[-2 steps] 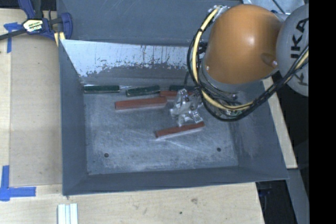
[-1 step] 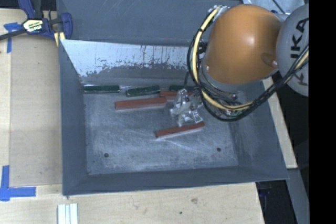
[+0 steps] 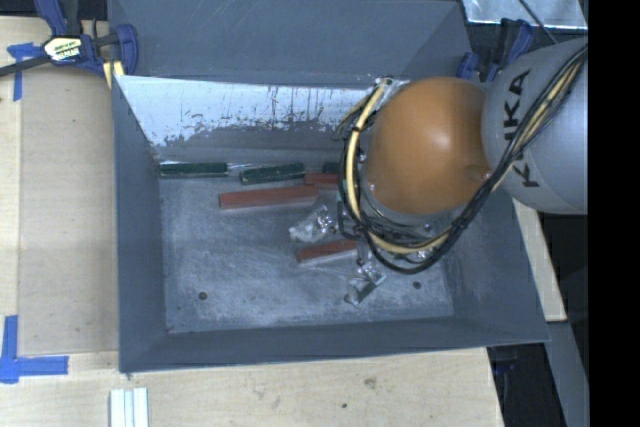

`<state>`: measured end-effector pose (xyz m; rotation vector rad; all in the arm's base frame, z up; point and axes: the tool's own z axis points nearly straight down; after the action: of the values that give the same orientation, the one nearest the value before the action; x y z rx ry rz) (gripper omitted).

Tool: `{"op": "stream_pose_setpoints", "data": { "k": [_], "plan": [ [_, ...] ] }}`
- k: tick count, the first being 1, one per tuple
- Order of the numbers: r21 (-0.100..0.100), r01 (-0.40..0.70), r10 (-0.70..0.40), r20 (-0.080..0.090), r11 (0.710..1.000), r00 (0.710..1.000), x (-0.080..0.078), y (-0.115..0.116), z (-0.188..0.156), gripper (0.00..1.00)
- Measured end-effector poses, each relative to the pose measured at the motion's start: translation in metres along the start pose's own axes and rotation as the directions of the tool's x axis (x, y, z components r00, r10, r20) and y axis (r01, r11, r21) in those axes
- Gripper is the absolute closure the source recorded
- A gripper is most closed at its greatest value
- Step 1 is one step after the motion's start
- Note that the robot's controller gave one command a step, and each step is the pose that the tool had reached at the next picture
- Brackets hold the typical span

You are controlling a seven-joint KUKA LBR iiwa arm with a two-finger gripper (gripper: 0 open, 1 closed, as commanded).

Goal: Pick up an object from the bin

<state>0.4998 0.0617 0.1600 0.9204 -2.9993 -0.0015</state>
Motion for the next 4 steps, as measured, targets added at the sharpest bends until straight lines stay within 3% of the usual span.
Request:
{"op": "stream_pose_setpoints", "data": {
  "k": [1, 2, 4],
  "plan": [
    [0.002, -0.002, 0.002, 0.005, 1.0, 1.0, -0.001, -0.001, -0.002, 0.0],
    [0.009, 0.032, -0.032, 0.027, 0.999, 0.999, -0.063, -0.057, 0.082, 1.0],
    [0.009, 0.032, -0.032, 0.026, 0.999, 0.999, -0.063, -0.057, 0.081, 1.0]
  ]
}}
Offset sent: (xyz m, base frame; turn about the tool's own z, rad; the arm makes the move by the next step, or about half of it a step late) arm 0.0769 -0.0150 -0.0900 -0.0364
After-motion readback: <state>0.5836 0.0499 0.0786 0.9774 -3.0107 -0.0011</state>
